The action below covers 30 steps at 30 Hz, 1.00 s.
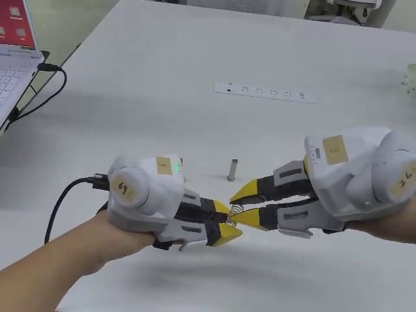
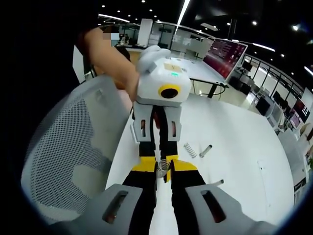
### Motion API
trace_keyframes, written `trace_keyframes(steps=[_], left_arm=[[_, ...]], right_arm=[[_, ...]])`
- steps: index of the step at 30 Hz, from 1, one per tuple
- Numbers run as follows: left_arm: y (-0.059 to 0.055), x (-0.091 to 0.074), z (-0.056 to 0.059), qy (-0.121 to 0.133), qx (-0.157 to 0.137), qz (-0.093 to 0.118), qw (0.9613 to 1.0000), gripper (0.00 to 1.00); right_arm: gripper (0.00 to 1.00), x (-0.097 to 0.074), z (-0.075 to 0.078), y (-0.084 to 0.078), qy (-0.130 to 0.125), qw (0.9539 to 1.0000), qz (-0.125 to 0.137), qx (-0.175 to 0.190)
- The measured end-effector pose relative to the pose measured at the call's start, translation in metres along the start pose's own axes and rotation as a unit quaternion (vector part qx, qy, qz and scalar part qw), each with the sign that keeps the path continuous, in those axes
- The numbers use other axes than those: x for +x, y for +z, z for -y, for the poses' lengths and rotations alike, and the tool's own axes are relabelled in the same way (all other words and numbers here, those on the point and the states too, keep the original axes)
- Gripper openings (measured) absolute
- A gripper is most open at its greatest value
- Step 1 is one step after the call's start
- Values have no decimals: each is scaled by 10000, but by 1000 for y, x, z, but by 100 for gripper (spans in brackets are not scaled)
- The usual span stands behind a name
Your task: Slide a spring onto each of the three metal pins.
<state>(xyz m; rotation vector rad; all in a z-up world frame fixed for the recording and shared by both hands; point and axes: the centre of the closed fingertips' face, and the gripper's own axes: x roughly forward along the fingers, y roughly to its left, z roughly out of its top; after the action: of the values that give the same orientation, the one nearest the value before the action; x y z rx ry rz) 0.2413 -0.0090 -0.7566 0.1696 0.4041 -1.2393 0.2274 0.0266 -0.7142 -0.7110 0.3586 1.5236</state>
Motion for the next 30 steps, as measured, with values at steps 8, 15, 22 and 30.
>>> trace_keyframes(steps=[8, 15, 22, 30], left_arm=[[0, -1, -1, 16, -18, 19, 10000, 2], [1, -2, -2, 44, 14, 29, 10000, 2], [-2, -3, -1, 48, 26, -12, 10000, 2], [4, -3, -3, 67, 12, 72, 10000, 2]], right_arm=[[8, 2, 1, 4, -109, 9992, 289, 249], [8, 1, 3, 5, -234, 9958, 638, 612], [8, 0, 3, 3, -344, 9928, 777, 839], [8, -2, 7, 7, -487, 9916, 840, 856]])
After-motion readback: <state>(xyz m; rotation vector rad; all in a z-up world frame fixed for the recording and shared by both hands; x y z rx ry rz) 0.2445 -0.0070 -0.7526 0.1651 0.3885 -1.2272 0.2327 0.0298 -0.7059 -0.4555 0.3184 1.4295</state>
